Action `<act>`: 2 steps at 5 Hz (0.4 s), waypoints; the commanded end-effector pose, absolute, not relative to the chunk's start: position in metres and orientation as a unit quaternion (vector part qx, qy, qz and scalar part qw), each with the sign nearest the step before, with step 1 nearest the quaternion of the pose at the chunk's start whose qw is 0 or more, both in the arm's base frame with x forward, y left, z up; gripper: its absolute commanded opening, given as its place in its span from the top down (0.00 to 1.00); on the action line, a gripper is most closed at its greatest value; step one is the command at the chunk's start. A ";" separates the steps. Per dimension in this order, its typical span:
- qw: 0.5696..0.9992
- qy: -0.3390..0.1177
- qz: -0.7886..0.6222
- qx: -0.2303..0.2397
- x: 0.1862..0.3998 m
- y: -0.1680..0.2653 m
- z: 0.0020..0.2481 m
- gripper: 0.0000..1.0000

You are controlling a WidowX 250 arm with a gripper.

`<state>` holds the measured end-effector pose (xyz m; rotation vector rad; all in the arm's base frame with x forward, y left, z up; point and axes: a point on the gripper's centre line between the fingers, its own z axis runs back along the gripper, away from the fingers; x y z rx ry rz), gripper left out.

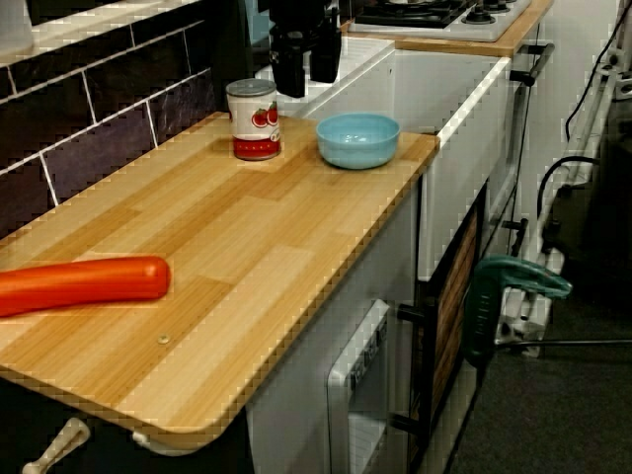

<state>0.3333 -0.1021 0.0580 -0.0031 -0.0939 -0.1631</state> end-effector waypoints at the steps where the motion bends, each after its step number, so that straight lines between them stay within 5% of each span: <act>1: 0.995 -0.076 -0.071 -0.006 0.346 -0.096 0.068 1.00; 2: 0.995 -0.069 -0.072 -0.007 0.348 -0.089 0.069 1.00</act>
